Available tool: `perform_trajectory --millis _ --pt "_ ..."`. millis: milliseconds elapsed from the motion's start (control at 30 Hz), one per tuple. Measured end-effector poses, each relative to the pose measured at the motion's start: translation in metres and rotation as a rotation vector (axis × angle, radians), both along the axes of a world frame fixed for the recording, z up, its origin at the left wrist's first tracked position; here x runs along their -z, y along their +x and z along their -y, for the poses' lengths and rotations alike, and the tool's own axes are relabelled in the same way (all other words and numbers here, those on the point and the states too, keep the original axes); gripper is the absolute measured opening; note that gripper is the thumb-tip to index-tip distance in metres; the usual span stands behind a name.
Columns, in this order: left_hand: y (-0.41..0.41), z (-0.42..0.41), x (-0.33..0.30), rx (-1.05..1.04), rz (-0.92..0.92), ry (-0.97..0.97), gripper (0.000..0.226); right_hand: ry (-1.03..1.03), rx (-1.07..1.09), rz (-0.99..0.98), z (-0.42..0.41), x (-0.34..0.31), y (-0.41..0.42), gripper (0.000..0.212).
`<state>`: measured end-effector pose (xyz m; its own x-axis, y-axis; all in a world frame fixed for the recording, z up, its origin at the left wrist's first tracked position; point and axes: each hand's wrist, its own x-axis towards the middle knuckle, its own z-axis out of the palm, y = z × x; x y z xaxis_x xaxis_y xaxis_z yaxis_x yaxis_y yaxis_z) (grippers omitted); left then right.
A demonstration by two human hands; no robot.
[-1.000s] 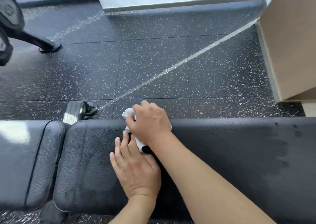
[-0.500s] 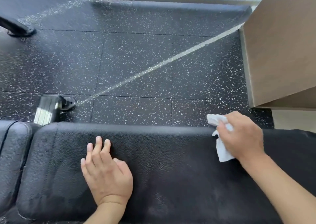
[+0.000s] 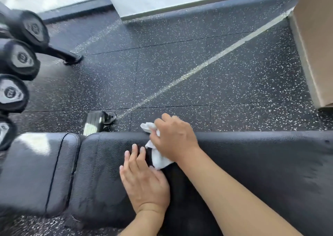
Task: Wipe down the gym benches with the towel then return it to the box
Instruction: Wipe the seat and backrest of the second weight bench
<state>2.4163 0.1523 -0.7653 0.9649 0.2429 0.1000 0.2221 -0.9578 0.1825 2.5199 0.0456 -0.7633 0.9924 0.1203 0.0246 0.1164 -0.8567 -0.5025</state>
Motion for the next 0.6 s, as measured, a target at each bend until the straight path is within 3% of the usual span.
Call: perform_trajectory --millis 67,200,300,433,600 --pt "-0.002 0.000 0.002 0.000 0.002 0.000 0.060 -0.061 0.050 0.084 0.063 0.004 -0.023 0.027" --pt "-0.004 -0.003 0.008 -0.008 0.006 -0.009 0.060 -0.251 0.287 0.053 0.228 0.004 -0.076 0.022" --pt "-0.004 -0.004 0.009 -0.004 0.007 -0.019 0.060 -0.271 0.440 0.028 0.284 -0.005 -0.099 0.022" --pt "-0.005 -0.005 0.005 -0.002 -0.022 -0.026 0.061 -0.258 0.504 0.032 0.236 -0.005 -0.082 0.036" --pt "-0.006 -0.006 0.005 0.001 -0.021 -0.036 0.061 -0.168 0.288 0.044 0.092 -0.003 -0.045 0.033"
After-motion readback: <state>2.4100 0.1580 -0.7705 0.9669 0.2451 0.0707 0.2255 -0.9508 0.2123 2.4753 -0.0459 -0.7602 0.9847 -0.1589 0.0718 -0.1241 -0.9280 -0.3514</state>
